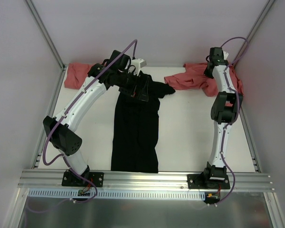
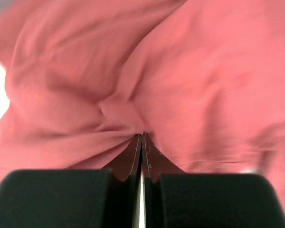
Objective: Fold and stack the t-shirts
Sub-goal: Rotate the tshirt 90 degrees
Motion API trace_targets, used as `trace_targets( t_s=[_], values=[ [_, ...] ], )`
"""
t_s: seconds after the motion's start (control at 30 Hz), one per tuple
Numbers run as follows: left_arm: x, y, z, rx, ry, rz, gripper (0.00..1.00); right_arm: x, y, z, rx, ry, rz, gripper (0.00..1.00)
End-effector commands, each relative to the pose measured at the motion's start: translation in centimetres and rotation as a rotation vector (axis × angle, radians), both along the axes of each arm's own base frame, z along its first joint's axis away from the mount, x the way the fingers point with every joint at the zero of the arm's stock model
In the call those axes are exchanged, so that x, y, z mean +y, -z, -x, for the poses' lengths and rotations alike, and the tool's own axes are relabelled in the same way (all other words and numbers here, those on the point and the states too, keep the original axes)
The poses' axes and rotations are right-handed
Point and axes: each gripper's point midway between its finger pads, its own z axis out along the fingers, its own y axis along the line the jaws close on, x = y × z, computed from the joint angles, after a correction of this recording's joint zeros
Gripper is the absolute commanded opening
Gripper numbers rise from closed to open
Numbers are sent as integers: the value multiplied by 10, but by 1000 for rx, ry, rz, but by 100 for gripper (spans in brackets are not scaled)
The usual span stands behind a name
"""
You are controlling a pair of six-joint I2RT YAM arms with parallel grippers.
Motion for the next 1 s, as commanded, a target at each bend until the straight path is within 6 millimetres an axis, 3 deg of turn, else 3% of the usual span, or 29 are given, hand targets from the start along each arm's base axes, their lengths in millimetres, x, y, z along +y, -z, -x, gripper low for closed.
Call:
trace_targets(
  t_s=[0.0, 0.3, 0.47, 0.6, 0.67, 0.7, 0.73, 0.77, 0.8, 0.83, 0.87, 0.9, 0.97],
  values=[
    [6, -15, 8, -27, 17, 24, 99, -61, -95, 6, -133, 128, 262, 0],
    [9, -17, 7, -34, 20, 28, 99, -117, -125, 34, -113, 234, 387, 0],
    [8, -16, 8, -29, 23, 41, 99, -159, -171, 54, -155, 320, 471, 0],
    [5, -18, 9, -29, 29, 53, 99, -181, -192, 69, -174, 372, 497, 0],
    [6, -18, 9, -34, 29, 54, 99, -183, -190, 73, -167, 364, 482, 60],
    [6, -20, 9, -37, 25, 58, 99, -181, -192, 78, -166, 360, 473, 94],
    [7, -20, 8, -43, 17, 55, 99, -177, -193, 82, -163, 356, 463, 100],
    [8, -24, 8, -58, 11, 60, 99, -170, -210, 86, -201, 350, 450, 100],
    [9, -23, 9, -62, 5, 59, 99, -164, -211, 87, -206, 331, 439, 99],
    [10, -25, 4, -91, -11, 57, 99, -148, -215, 82, -235, 270, 399, 100],
    [13, -32, 4, -122, -21, 64, 99, -138, -232, 86, -277, 250, 377, 100],
    [16, -26, 3, -126, -34, 54, 99, -127, -236, 87, -289, 224, 344, 100],
    [23, -37, -6, -192, -84, 69, 99, -86, -241, 81, -329, 106, 246, 99]
  ],
)
